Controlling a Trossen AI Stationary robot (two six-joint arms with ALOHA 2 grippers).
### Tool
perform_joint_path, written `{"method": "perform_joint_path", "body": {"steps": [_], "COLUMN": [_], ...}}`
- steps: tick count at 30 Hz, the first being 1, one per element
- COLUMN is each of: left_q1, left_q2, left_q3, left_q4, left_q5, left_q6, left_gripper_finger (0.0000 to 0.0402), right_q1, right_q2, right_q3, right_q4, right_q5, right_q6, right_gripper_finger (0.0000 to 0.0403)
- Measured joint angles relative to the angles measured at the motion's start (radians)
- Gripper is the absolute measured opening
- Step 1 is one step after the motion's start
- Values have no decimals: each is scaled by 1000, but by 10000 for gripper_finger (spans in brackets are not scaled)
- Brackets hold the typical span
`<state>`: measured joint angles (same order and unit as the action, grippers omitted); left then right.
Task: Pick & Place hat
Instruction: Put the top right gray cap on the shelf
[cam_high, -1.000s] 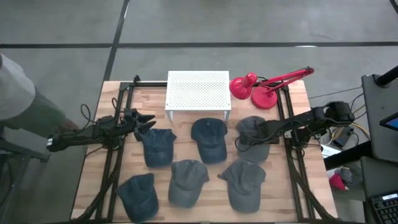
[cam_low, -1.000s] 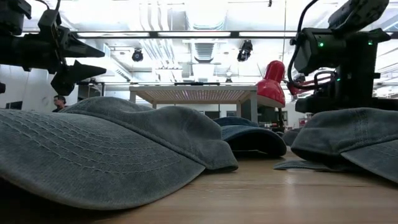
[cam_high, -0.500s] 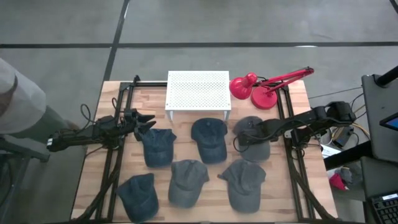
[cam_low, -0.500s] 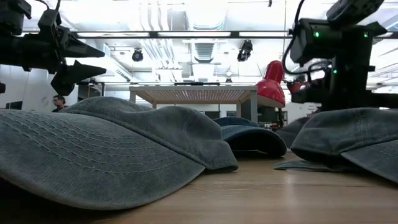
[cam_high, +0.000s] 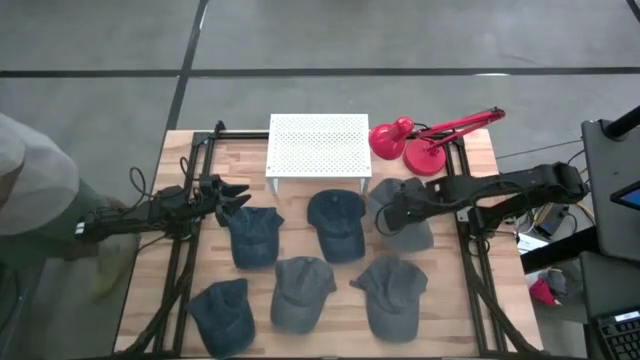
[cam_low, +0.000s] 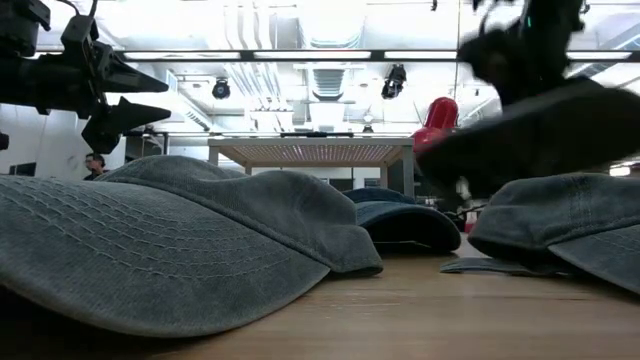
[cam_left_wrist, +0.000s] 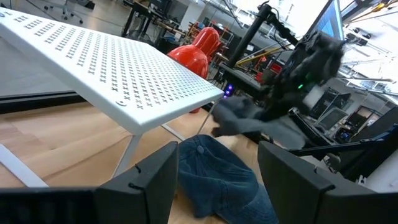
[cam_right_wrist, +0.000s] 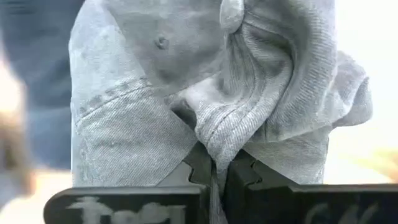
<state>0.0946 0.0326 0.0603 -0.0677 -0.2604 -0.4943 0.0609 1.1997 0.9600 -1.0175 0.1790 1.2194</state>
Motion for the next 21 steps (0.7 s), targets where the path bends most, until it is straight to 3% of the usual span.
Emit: {"method": "perform_joint_path", "body": {"steps": [10, 21], "left_q1": [0, 0], "left_q2": [0, 0], "left_q3": [0, 0], "left_q4": [0, 0], "left_q5": [0, 0], "left_q6": [0, 0], "left_gripper_finger": [223, 223], "right_q1": [0, -1], "right_q2": [-3, 156], "right_q3": [299, 582], "right_q4": [6, 40], "right_q5": [-23, 59], "right_q6": [-247, -436], "right_gripper_finger": [9, 9]}}
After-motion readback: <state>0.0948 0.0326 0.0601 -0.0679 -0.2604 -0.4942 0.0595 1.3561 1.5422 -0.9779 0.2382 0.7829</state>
